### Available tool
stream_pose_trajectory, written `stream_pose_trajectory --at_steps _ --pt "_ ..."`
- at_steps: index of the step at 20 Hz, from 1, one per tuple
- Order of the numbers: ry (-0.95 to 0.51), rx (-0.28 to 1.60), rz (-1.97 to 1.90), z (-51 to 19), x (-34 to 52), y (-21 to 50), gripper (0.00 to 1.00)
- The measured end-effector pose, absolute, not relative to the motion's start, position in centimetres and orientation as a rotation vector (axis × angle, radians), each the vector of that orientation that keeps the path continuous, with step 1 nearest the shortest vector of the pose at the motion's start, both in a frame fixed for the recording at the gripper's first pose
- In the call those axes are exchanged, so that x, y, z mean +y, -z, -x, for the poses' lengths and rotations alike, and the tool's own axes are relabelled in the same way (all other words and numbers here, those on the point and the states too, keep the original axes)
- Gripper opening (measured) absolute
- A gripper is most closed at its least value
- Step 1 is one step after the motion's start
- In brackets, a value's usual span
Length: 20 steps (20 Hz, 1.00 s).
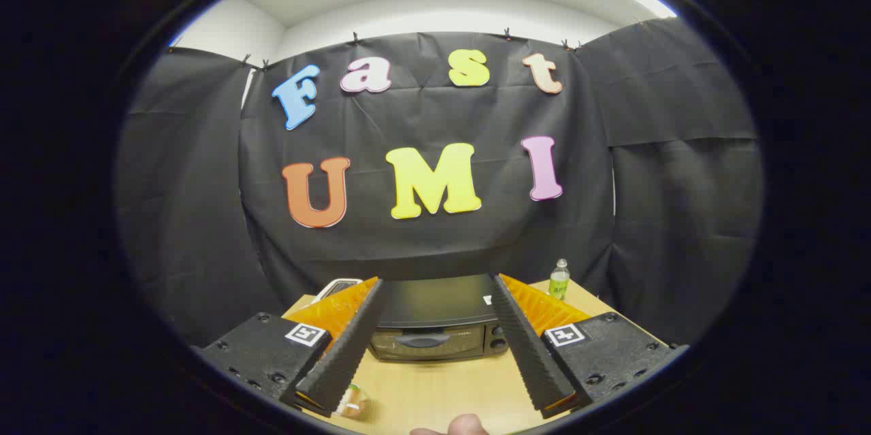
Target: Open the toaster oven, put the food inside, and close the toaster oven door.
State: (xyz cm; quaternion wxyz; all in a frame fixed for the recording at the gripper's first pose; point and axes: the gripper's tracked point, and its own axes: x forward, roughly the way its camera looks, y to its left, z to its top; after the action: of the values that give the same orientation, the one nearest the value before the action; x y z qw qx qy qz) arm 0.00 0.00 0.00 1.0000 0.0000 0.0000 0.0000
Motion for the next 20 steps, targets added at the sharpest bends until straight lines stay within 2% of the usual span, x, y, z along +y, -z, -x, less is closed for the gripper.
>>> stream_pose_trajectory --at_steps 20 --pt "0.015 0.024 0.010 0.04 -0.57 0.61 1.00"
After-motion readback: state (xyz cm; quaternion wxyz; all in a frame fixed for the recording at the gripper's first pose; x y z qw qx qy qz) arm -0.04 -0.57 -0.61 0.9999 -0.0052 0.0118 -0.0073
